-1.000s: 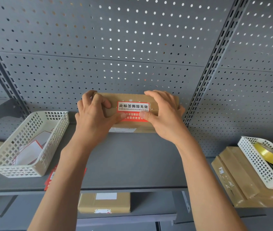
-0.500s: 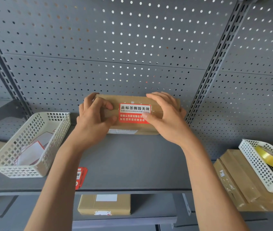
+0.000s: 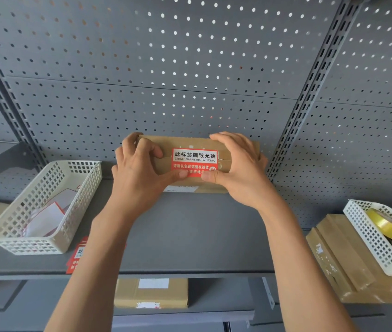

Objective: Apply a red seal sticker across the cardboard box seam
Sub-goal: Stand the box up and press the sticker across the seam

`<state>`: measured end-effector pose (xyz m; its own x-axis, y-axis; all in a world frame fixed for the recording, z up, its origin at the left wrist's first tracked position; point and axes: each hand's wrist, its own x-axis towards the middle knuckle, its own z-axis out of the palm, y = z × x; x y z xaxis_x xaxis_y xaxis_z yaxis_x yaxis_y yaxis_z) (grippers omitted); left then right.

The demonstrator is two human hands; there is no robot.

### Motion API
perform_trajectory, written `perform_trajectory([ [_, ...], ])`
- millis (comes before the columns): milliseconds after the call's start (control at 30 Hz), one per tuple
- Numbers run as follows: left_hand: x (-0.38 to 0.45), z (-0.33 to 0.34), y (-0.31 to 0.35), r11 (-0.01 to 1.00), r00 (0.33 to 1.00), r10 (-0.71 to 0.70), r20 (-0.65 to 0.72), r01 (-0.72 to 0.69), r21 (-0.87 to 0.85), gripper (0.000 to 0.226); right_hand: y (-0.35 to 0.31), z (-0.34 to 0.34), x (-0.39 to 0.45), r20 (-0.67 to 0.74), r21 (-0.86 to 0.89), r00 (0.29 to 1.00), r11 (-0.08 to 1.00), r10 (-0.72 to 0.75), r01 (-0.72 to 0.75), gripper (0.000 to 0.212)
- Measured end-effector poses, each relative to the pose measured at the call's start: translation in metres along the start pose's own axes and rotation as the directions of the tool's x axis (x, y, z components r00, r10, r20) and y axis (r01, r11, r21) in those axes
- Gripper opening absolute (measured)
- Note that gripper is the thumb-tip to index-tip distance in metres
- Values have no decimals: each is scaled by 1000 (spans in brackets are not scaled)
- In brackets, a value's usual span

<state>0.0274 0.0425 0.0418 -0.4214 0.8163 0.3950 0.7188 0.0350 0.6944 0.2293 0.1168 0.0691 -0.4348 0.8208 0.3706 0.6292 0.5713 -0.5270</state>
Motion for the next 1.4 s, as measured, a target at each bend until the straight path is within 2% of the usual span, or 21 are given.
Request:
perform_trajectory([
  [267, 2, -6, -7, 996, 998, 10, 63, -4, -90, 58, 14, -12, 1, 122, 124, 992, 992, -13, -2, 80],
  [333, 2, -8, -6, 995, 998, -3, 65, 10, -100, 54, 18, -13, 1, 136, 175, 991, 985, -18, -6, 73],
  [400, 2, -5, 0, 992, 999, -46, 11, 47, -118, 49, 15, -8, 2, 53, 182, 999, 983, 3, -12, 55],
  [467, 2, 2, 10, 992, 992, -83, -92, 74, -100, 48, 9, 3, 3, -98, 121, 994, 992, 48, -36, 41],
  [533, 1, 8, 14, 998, 981, -63, -181, 57, -38, 48, 4, 13, 4, -199, 35, 978, 998, 58, -52, 34],
  [600, 3, 10, 11, 999, 984, -42, -175, 37, -35, 46, 5, 15, 4, -204, 8, 978, 999, 45, -44, 37],
  [867, 8, 3, -3, 996, 999, 5, -44, -9, -89, 45, 10, 3, 1, -78, 61, 997, 998, -27, 32, 54],
  [1033, 8, -1, -6, 997, 1000, -4, 12, 5, -80, 54, 14, 0, 0, -20, 84, 998, 995, -54, 55, 62],
  [1400, 5, -9, -7, 994, 996, 3, 93, 7, -112, 57, 18, -5, 1, 94, 93, 994, 995, -48, 40, 76],
])
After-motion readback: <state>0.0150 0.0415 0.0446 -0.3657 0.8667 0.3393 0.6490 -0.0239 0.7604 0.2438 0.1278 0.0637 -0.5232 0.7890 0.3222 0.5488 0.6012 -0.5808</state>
